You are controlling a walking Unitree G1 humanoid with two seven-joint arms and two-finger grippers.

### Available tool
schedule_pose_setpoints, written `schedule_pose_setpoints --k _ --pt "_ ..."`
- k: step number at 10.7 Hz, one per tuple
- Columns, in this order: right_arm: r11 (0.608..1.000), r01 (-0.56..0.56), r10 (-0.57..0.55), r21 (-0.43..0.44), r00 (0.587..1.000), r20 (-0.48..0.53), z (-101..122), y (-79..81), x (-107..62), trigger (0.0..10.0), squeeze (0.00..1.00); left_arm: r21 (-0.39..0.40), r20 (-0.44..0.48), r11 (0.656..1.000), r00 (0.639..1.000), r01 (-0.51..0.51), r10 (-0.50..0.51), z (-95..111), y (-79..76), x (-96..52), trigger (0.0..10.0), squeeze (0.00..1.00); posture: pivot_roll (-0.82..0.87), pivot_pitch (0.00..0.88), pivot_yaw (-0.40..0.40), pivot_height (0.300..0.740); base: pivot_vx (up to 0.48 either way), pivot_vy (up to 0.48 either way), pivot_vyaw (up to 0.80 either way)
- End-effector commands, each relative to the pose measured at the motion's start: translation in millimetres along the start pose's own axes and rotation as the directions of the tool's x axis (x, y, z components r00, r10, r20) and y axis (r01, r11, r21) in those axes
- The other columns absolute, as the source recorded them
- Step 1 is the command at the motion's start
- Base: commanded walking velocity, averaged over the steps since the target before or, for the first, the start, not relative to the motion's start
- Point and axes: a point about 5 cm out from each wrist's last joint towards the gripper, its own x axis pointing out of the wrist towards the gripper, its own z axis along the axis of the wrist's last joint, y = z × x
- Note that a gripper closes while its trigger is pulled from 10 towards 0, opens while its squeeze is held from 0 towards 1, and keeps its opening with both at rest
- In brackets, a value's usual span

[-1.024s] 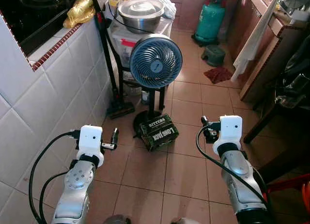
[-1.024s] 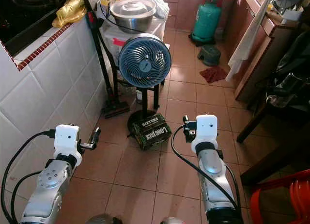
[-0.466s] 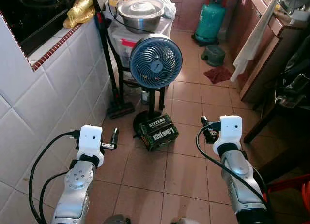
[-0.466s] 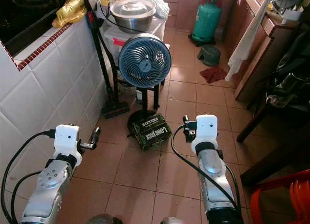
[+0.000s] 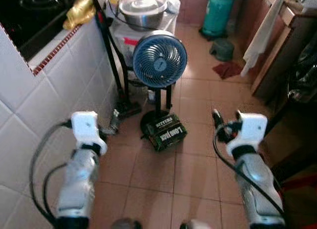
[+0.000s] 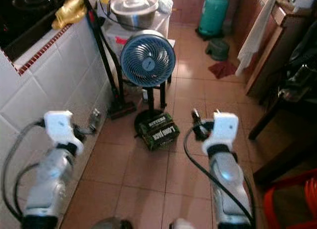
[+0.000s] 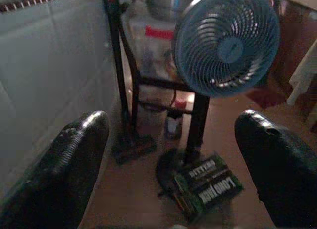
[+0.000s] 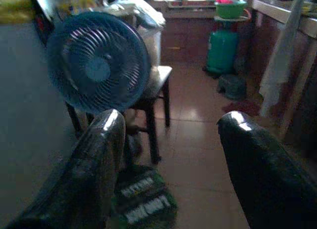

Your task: Setting the table

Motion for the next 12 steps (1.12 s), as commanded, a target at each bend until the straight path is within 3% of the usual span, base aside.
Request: schedule_pose_setpoints --k 1,3,4,6,9,12 --pt "1.000 0.004 -0.004 0.029 1.000 0.016 6.1 -1.4 -2.2 10.0 0.00 -0.002 -0.016 1.000 1.000 -0.004 0.004 -2.4 4.5 -2.3 10.0 0.00 -0.02 0.026 0.047 0.740 0.000 0.000 0.00" --pt "1.000 -0.007 0.007 0.012 1.000 -0.007 3.1 1.8 -7.8 10.0 0.00 0.030 -0.067 0.999 0.997 -0.038 0.040 -7.8 7.6 -8.2 10.0 0.00 -0.03 0.020 0.037 0.740 0.000 0.000 0.00" --pt "1.000 -0.007 0.007 0.014 1.000 -0.007 3.5 1.5 -8.8 10.0 0.00 -0.031 -0.108 0.995 0.990 -0.095 0.091 -11.3 13.6 -9.7 10.0 0.00 -0.03 0.019 0.036 0.740 0.000 0.000 0.00" --pt "0.999 0.020 -0.019 0.025 0.999 -0.033 2.0 -6.5 -10.3 10.0 0.00 0.018 -0.058 0.997 0.995 -0.081 0.082 -7.4 10.1 -9.4 10.0 0.00 -0.03 0.019 0.021 0.740 0.000 0.000 0.00" --pt "1.000 0.003 -0.002 0.017 0.999 -0.052 0.6 -4.5 -10.2 10.0 0.00 0.013 -0.091 0.996 0.991 -0.093 0.094 -11.3 8.9 -18.0 10.0 0.00 -0.04 0.037 0.022 0.740 0.000 0.000 -0.73" --pt "1.000 -0.008 0.010 0.024 0.998 -0.058 2.2 -2.8 -11.9 10.0 0.00 0.013 -0.056 0.996 0.995 -0.086 0.087 -4.4 2.0 -14.0 10.0 0.00 -0.04 0.055 0.010 0.740 -0.082 0.000 -0.77"
